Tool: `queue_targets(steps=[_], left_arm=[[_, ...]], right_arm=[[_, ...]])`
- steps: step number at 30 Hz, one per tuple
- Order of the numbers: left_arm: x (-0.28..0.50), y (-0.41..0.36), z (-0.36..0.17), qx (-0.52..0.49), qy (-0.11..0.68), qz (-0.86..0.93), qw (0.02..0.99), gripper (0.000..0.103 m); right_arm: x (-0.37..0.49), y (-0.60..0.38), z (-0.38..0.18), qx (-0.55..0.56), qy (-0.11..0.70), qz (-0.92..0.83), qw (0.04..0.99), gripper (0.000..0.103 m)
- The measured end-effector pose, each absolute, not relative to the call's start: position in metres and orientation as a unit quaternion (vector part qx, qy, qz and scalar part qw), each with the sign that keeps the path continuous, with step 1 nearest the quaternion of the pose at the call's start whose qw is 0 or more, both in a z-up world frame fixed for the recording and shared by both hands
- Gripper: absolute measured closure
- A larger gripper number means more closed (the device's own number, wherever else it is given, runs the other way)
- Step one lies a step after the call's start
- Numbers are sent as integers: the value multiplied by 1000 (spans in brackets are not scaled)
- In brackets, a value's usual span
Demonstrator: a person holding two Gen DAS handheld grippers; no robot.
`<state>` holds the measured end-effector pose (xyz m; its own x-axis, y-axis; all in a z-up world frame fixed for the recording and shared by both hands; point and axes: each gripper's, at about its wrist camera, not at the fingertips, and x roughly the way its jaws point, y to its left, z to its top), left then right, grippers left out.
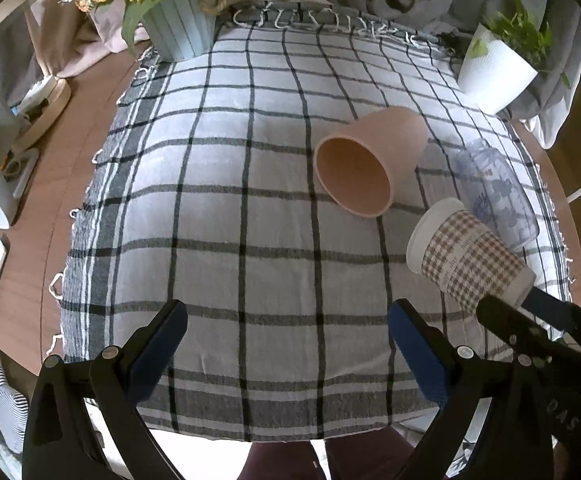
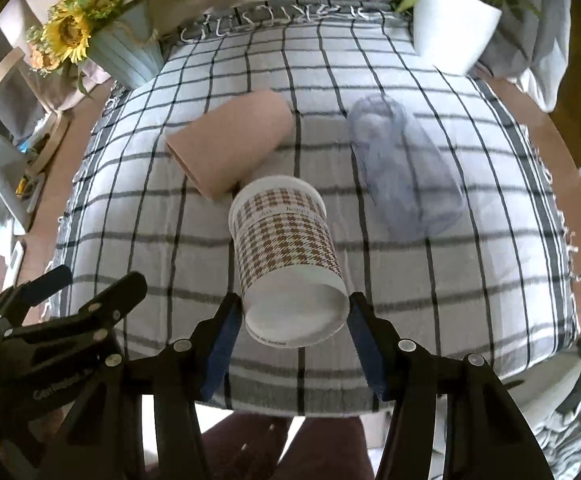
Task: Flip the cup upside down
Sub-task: 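Turn the paper cup rim-down with the right tool and set it beside the pink cup, then open the right tool and pull it back from the paper cup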
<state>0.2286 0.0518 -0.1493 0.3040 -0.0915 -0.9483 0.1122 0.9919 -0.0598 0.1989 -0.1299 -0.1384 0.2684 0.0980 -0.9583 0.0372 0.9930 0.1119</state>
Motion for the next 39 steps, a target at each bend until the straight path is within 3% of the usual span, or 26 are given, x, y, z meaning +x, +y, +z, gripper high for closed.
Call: queue_targets(steps=[16,27,28,30,31,39], left_arm=[[252,69,-132,7,557,-40,830,1],[257,74,-128,23,545,-36,837,1],[256,74,-128,27,543,-36,839,1],[254,75,-125,35,538,-34,842,1],[253,75,-124,37,535,-35,843,1],[232,73,-106,41,509,-33,859,1]], right_arm=[[258,-99,-133,-20,597,32,801,49],[268,-94,-137,-14,602,23,798,49],[267,-93,-137,-13,602,23,798,48],[265,-93,-138,-10,601,21,799,32],[262,-94,-137,-8,599,13,801,31],[227,-113,-110,32,551,-13,834,29]])
